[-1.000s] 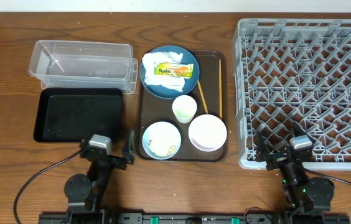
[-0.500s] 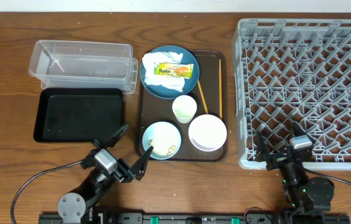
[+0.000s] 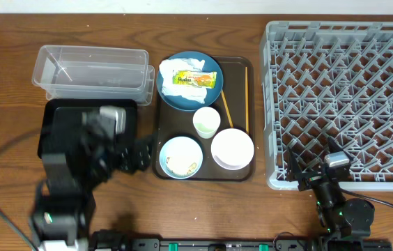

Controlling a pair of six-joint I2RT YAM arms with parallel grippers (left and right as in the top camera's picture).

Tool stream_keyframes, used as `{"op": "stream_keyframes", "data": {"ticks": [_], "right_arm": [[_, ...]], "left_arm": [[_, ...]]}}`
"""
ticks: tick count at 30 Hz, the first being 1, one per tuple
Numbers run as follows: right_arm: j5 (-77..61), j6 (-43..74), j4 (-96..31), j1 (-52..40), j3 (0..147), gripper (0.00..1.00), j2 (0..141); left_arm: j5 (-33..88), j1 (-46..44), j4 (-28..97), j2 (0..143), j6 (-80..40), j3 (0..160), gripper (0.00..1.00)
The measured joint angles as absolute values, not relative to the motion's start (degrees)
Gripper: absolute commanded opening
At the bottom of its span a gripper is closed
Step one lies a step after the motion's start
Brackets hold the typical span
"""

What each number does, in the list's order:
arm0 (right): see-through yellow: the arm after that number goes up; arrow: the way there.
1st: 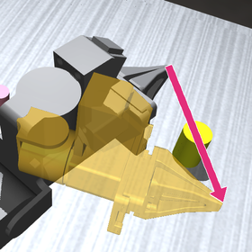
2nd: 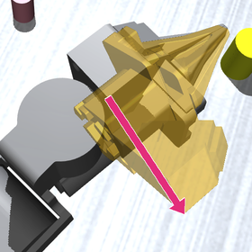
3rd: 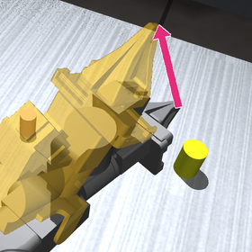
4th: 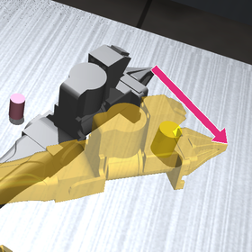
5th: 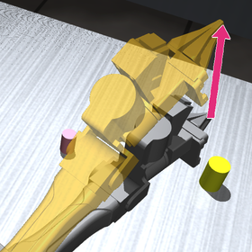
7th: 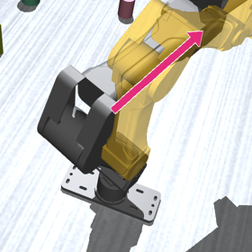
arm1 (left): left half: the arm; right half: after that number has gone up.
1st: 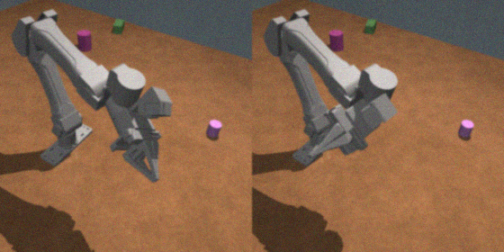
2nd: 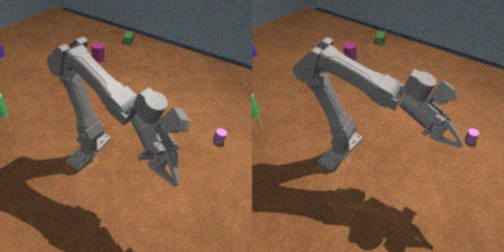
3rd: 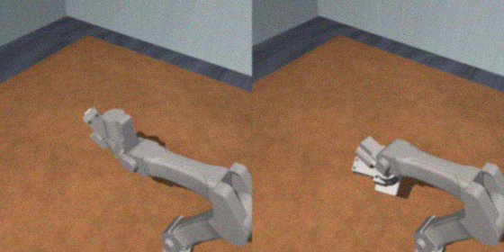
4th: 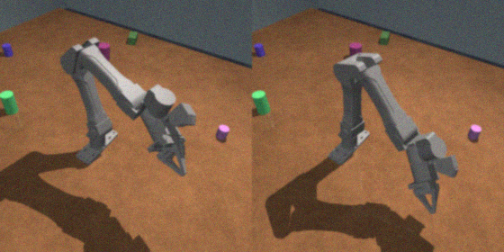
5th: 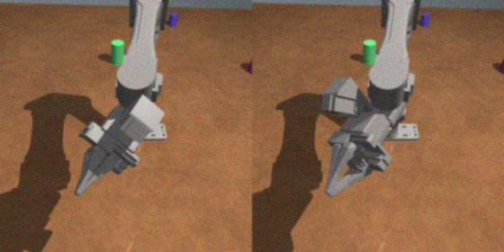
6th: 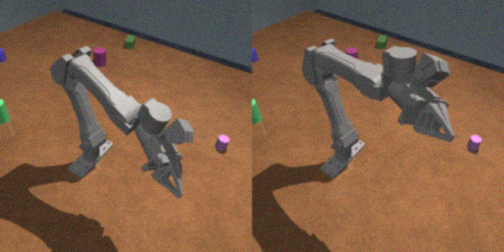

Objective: Sort waste into correct bins and load items into the dishwasher rack
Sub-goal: 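Move the left gripper over the light-blue rice bowl on the tray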

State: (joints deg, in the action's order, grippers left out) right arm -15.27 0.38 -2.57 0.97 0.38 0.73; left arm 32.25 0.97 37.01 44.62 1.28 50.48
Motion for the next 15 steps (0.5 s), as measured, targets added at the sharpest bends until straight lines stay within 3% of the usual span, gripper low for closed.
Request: {"op": "stream_keyframes", "data": {"ticks": [6, 15], "right_arm": [[-15.2, 0.4, -2.6, 1.0, 0.4, 0.99, 0.7], [-15.2, 0.4, -2.6, 1.0, 0.4, 0.99, 0.7]], "left_arm": [[31.6, 1.0, 46.2, 58.4, 1.9, 63.5, 0.88], [27.9, 0.6, 53.2, 60.2, -0.7, 64.8, 0.88]]}}
